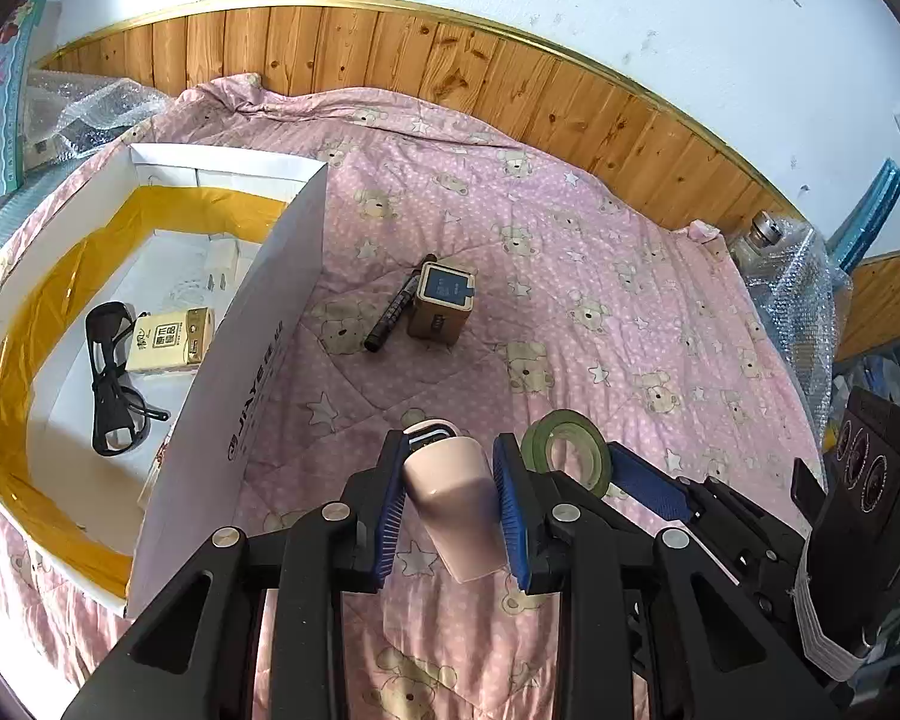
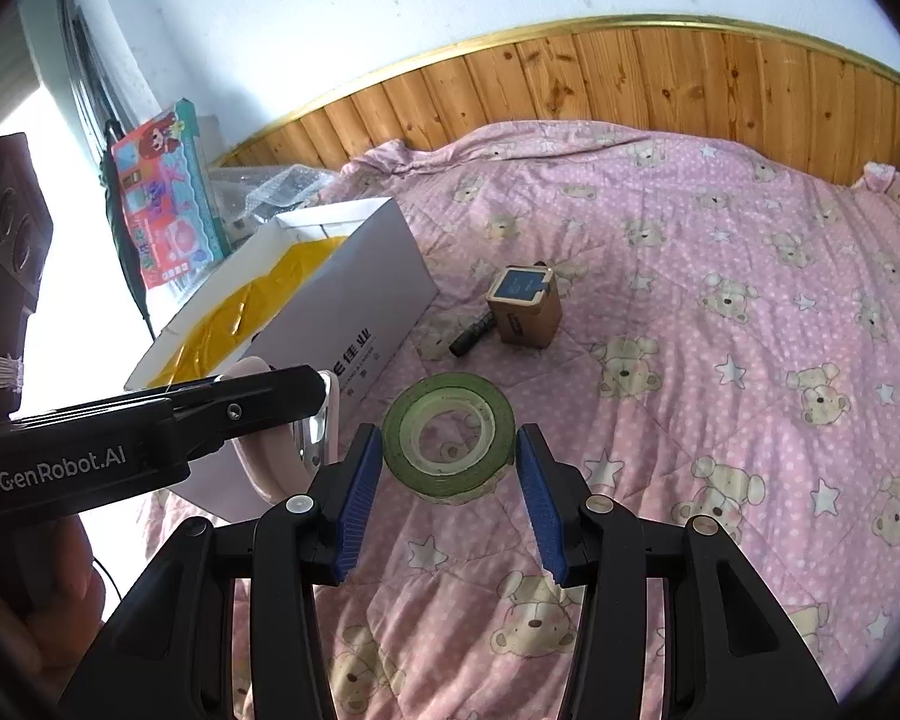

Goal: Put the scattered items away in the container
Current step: 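Lift and carry the stapler and tape roll over the white box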

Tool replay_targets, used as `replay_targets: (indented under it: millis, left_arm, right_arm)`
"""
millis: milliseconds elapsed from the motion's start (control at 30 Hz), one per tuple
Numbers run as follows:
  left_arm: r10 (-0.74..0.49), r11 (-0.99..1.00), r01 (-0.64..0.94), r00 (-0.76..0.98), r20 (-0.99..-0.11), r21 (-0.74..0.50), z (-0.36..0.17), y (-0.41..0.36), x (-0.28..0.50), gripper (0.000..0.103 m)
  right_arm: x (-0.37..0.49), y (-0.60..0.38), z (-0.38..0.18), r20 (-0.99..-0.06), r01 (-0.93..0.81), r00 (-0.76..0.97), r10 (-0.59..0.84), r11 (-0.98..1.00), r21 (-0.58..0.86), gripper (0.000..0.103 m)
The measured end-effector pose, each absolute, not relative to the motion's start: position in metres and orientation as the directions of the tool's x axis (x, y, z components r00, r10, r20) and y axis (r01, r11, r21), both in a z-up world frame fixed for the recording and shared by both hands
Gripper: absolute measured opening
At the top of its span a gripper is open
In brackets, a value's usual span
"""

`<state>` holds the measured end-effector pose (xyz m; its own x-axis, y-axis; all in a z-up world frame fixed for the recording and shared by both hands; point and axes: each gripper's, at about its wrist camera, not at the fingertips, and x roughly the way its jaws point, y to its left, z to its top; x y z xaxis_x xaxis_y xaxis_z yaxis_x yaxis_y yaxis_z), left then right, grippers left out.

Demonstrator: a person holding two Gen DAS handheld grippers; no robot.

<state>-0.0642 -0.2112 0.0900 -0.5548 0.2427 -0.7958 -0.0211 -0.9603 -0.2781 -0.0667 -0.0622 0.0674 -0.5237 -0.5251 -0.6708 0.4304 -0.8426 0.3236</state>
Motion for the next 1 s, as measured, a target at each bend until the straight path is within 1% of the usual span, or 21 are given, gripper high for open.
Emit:
replay_targets:
  millis: [467,1000]
  left_arm:
    - [0.262,-0.954,-0.041,-0.587,-0.766,-0.295,0.104,-0.217,-0.029,0.030]
    - [0.280,-0.945,-0.053,-0.640,-0.716,-0.323,0.127,-0.241,0.009,0.030]
  right_arm:
    - [-0.029,-0.063,0.083,-0.652,0.438,-0.551,-0.521,-0.845,0.306,0.048]
    - [0.006,-0.092,0.102,-0.635,0.482,-0.567,-0.525,-0.836,0.261,0.048]
